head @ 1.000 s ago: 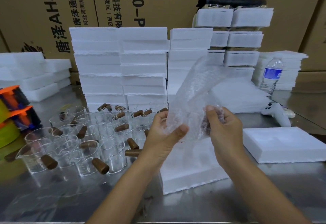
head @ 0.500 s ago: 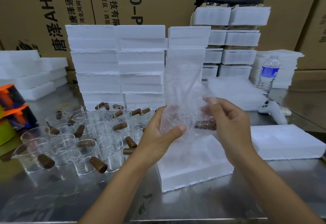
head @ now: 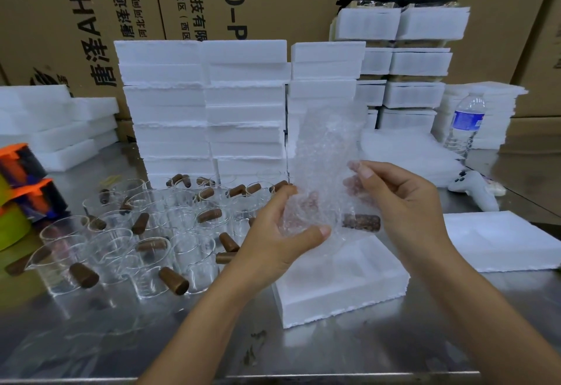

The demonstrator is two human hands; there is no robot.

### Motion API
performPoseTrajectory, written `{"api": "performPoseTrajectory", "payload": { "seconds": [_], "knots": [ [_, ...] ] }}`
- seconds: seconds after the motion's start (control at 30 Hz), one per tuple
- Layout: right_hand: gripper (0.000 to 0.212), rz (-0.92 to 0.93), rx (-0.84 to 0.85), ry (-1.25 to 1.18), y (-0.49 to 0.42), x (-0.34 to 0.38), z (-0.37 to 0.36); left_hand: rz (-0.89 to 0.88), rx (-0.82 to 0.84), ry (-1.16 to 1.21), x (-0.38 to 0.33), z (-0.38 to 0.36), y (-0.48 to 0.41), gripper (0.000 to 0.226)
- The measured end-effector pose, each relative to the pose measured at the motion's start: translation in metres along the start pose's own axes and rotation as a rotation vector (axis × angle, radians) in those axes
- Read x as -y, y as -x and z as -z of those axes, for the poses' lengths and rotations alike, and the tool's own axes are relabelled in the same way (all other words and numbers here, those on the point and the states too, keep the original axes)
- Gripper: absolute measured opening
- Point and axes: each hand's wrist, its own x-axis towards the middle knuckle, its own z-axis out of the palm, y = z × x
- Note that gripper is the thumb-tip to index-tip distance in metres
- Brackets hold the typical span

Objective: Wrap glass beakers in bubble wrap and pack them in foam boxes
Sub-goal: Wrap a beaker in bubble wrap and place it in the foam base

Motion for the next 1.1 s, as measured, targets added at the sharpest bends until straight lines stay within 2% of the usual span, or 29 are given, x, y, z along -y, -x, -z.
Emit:
{"api": "performPoseTrajectory", "payload": {
  "seconds": [0.13,0.3,0.5,0.7,0.8,1.1],
  "knots": [
    [0.012,-0.003,0.108,0.013,0.002,0.001,0.007,-0.035,0.055,0.028,-0.002,-0.005,0.003,0.042],
    [0.018,-0.056,0.169,0.037,0.006,-0.005,0.019,-0.04,0.039,0.017,-0.002,-0.013,0.007,0.043],
    [0.024,-0.021,0.249,0.092,0.01,-0.001,0.023,-0.045,0.027,0.05,-0.002,-0.018,0.007,0.042],
    [0.016,0.012,0.199,0.126,0.009,-0.003,0.018,-0.065,0.034,0.092,-0.006,-0.017,0.007,0.045],
    [0.032,0.081,0.177,0.224,0.01,-0.003,0.017,-0.068,0.039,0.088,-0.006,-0.016,0.008,0.044],
    [0.02,0.1,0.189,0.207,0.015,0.001,0.011,-0.083,0.037,0.104,-0.008,-0.013,0.01,0.041]
  ]
}}
